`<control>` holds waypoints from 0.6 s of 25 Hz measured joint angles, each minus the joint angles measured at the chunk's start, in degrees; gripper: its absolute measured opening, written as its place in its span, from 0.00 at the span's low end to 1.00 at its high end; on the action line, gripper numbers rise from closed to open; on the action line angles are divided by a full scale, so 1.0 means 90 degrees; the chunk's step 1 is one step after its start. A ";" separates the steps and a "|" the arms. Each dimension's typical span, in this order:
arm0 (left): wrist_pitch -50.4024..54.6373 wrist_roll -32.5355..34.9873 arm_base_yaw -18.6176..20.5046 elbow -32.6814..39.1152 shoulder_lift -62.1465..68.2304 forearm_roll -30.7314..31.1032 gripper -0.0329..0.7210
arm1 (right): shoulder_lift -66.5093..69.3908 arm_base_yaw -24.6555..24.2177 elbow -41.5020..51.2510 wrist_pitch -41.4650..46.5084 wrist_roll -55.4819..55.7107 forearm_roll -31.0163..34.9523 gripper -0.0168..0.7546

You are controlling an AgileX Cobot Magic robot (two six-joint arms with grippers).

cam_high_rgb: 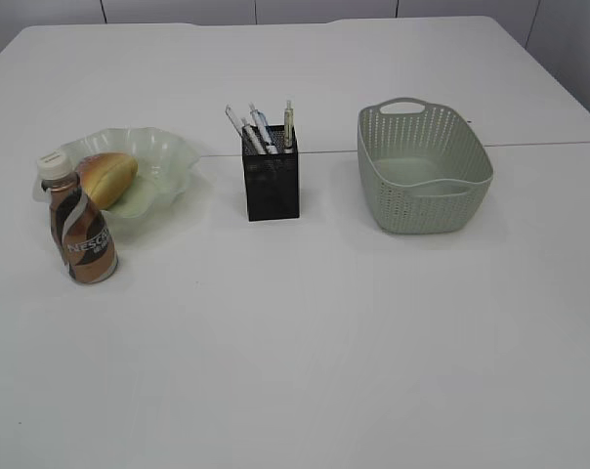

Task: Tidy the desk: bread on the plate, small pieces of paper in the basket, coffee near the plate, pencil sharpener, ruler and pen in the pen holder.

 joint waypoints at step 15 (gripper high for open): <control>0.0000 -0.0010 0.0000 0.0000 0.0000 -0.0022 0.69 | 0.0000 0.0000 0.0010 -0.0024 0.0013 0.0000 0.58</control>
